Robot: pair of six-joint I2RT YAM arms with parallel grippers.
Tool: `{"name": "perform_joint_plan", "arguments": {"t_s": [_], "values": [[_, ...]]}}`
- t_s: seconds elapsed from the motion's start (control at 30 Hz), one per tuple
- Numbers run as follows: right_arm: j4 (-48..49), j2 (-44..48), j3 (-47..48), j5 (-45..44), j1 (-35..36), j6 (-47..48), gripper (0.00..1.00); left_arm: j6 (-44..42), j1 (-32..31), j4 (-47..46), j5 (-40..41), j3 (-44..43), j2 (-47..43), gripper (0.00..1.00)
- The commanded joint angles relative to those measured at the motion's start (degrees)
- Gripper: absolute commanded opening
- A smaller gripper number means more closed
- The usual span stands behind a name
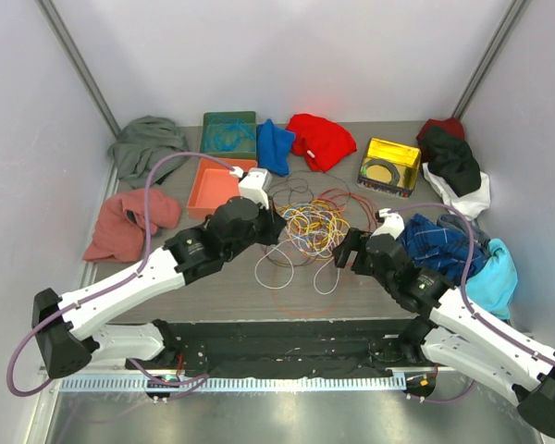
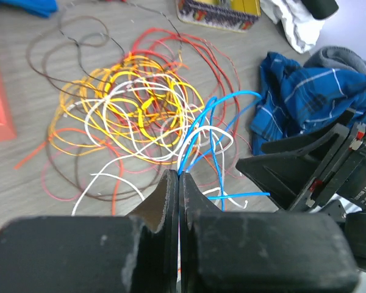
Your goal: Untangle the cables
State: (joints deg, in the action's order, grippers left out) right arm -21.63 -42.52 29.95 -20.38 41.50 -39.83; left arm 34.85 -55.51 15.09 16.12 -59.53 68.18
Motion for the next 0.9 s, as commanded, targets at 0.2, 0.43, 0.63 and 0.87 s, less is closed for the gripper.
{"name": "perform_joint_plan", "arguments": {"t_s": [0.2, 0.43, 0.63, 0.87], "values": [[9.2, 5.0, 1.3, 2.7, 0.0, 0.5, 0.86, -6.7, -0.1, 6.7, 6.6, -3.9, -2.5, 0.0], [18.4, 2.0, 4.0, 3.5, 0.0, 4.1, 0.86, -5.8, -0.1, 6.2, 5.7, -3.4, -3.1, 0.0], [26.2, -6.1, 6.2, 6.8, 0.0, 5.8, 0.83, -5.5, -0.1, 6.2, 4.6, -3.2, -3.1, 0.0], [29.9, -10.7, 8.3, 8.2, 0.0, 7.0, 0.81, -5.0, -0.1, 6.2, 4.1, -2.4, -3.8, 0.0]]}}
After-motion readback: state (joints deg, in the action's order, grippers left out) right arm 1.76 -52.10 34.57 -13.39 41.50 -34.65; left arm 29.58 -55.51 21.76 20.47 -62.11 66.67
